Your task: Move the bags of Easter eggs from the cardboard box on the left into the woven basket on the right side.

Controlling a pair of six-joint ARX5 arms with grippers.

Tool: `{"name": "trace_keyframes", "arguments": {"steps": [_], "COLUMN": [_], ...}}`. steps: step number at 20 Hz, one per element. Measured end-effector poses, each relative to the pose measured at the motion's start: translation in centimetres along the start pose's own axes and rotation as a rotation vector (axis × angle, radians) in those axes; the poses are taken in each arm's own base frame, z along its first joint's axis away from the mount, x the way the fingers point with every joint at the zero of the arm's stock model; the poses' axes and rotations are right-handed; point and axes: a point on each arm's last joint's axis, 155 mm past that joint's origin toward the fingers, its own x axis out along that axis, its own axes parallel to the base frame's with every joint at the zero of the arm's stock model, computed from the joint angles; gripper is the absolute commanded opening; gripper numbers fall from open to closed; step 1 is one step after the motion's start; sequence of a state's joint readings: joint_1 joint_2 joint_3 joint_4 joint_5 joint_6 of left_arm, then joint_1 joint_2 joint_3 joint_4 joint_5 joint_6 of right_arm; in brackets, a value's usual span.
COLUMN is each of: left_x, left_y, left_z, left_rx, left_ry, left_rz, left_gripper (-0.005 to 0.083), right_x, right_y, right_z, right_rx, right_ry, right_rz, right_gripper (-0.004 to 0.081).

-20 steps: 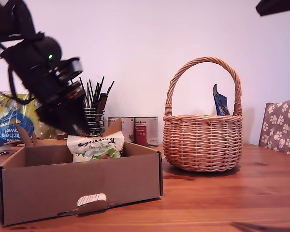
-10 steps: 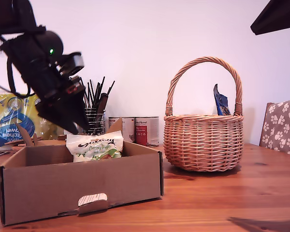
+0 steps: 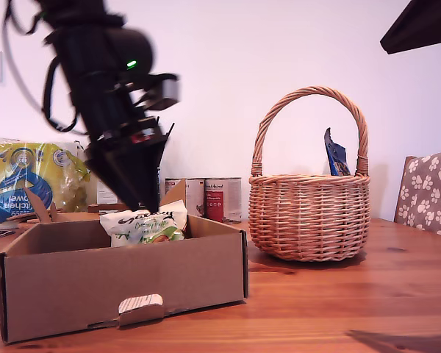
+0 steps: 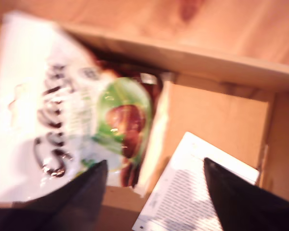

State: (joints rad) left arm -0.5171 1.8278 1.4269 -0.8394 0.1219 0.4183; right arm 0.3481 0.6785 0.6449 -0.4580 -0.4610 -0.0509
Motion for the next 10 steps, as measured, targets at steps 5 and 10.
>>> {"name": "trace_keyframes", "arguments": {"steps": [5, 10], "left_x": [0.1, 3.2], "left_y": [1.2, 2.5], "left_z": [2.4, 0.1], "left_rx": [0.027, 0.081], "left_ry": [-0.086, -0.069], "left_rz": [0.083, 0.172], "left_gripper": [0.0677, 0.0677], "right_x": [0.0, 0.0], "right_y": [0.0, 0.0], "right_z": [0.0, 0.0], "right_rx": [0.0, 0.0], "right_ry": [0.0, 0.0], "right_rz": [0.0, 0.0], "right_gripper": [-0.0002, -0.0002]}}
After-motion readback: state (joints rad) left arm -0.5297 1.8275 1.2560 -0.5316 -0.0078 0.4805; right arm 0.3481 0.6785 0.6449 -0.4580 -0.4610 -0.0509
